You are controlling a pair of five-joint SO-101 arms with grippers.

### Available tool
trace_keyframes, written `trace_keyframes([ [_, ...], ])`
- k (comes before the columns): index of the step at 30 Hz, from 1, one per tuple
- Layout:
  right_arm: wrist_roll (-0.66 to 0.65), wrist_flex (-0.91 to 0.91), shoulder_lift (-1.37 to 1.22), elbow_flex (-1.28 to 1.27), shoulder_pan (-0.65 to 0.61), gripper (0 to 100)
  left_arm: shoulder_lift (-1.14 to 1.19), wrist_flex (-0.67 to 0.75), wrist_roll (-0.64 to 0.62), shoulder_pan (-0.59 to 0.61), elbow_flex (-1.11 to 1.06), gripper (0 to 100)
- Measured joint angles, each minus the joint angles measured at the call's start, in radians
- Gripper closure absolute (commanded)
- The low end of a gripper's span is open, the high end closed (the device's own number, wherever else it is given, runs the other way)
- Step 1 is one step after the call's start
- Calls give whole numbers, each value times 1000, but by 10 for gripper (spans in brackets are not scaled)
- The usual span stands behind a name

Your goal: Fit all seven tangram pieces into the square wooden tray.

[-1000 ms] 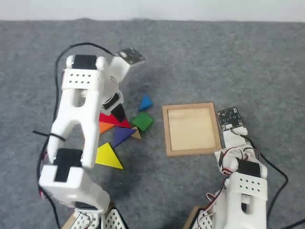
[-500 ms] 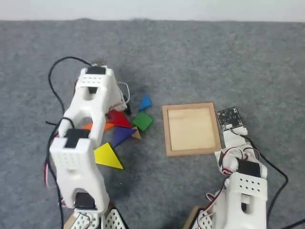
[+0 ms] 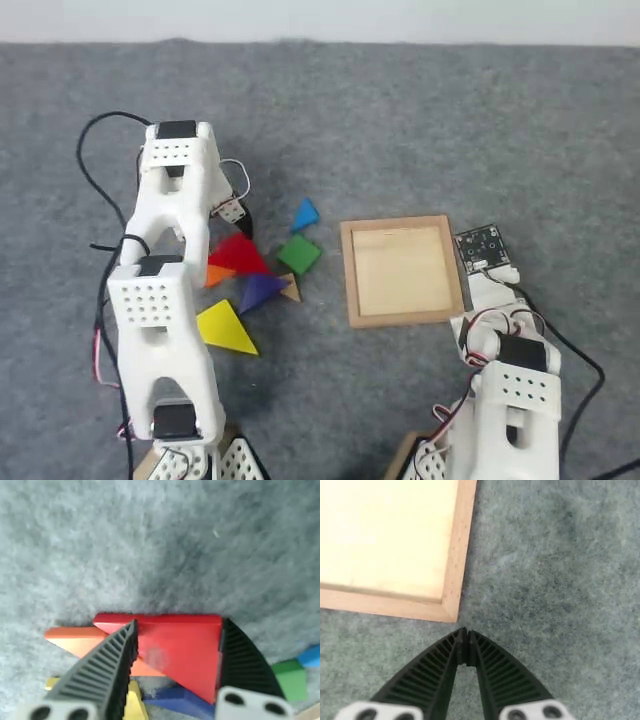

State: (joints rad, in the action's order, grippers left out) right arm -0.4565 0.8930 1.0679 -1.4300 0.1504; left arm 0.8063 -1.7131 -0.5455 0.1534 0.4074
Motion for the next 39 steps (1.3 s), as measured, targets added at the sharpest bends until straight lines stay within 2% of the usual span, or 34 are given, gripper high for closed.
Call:
trace_keyframes([
  [5, 0, 0, 0, 0, 0, 989, -18, -3, 0, -43, -43, 759],
  [11, 0, 0, 8, 0, 0, 989, -100, -2, 0, -80, -107, 823],
  [17, 0, 58, 167, -28, 0, 989, -265, 17, 14, -92, -213, 846],
  [22, 0, 138, 387, -87, 0, 989, -301, 109, 17, -92, -362, 721],
  [27, 2, 253, 615, -127, -26, 989, -272, 152, 14, -89, -391, 555],
  [30, 0, 301, 715, -141, -60, 989, -249, 173, 15, -84, -379, 506],
  [33, 0, 310, 729, -144, -63, 989, -245, 176, 15, -84, -377, 540],
  [37, 0, 311, 727, -144, -69, 989, -245, 167, 15, -84, -377, 659],
  [39, 0, 311, 726, -144, -69, 989, -244, 120, 21, -84, -377, 709],
])
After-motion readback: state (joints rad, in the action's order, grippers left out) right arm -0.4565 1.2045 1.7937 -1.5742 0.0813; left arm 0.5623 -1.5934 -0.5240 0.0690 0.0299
